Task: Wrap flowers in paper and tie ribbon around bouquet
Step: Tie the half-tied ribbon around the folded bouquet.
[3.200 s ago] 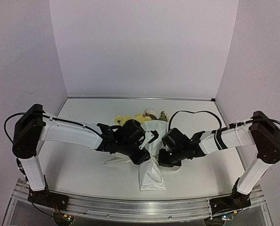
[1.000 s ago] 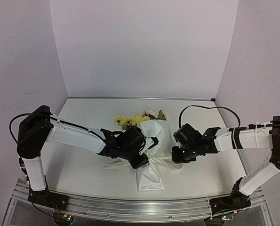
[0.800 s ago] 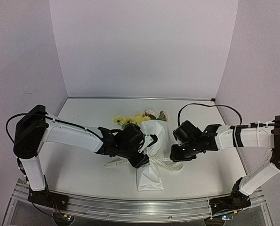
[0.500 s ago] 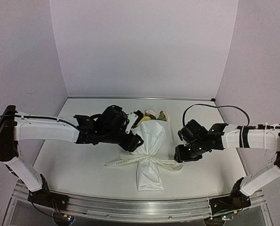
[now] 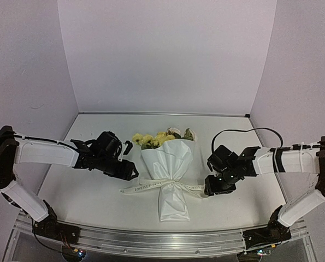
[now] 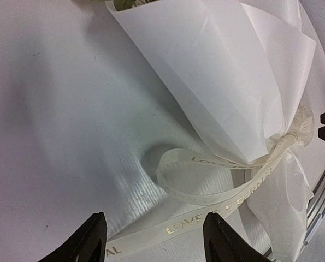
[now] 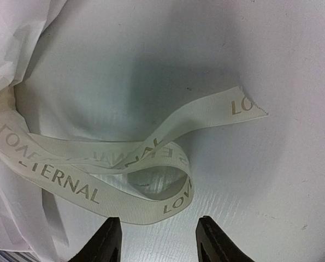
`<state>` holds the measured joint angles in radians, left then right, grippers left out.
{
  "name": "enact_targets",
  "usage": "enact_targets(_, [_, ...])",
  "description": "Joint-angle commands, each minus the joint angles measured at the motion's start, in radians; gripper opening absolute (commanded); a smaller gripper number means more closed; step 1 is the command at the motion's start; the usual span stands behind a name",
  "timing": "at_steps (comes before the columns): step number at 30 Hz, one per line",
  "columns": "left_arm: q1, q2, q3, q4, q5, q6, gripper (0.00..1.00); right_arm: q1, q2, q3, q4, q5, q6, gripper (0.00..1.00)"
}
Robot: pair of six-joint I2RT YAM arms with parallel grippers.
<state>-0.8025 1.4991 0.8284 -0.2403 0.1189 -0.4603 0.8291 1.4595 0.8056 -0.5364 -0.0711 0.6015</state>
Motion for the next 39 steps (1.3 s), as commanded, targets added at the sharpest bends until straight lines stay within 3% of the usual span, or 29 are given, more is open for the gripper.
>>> enact_targets(1, [0.006,0.052,-0.008,0.119,0.159,0.048,0.63,-0.005,0.018,-0.011,0.019,0.001,0.01,0.47])
enact_targets(9, [0.009,0.216,0.063,0.126,0.194,0.097,0.57,-0.014,0.011,-0.028,0.026,0.008,0.01,0.47])
enact_targets(20, [0.009,0.292,0.132,0.151,0.14,0.124,0.58,-0.02,0.001,-0.042,0.03,0.007,0.009,0.47])
enact_targets(23, [0.009,0.287,0.128,0.184,0.154,0.151,0.56,-0.023,0.002,-0.039,0.029,0.008,0.007,0.47])
enact_targets(26, [0.008,0.254,0.103,0.231,0.236,0.176,0.45,-0.024,0.002,-0.037,0.029,0.004,0.006,0.46])
enact_targets(28, [0.008,0.227,0.084,0.263,0.258,0.181,0.44,-0.025,0.0,-0.037,0.029,0.005,0.003,0.46])
enact_targets(34, [0.014,0.156,0.039,0.252,0.2,0.145,0.35,-0.026,0.0,-0.039,0.029,0.008,0.001,0.46])
enact_targets(36, [0.019,0.152,0.045,0.247,0.187,0.117,0.35,-0.027,0.001,-0.039,0.03,0.008,0.001,0.46])
enact_targets(39, [0.023,0.153,0.073,0.198,0.149,0.05,0.43,-0.028,-0.004,-0.041,0.03,0.01,0.001,0.46])
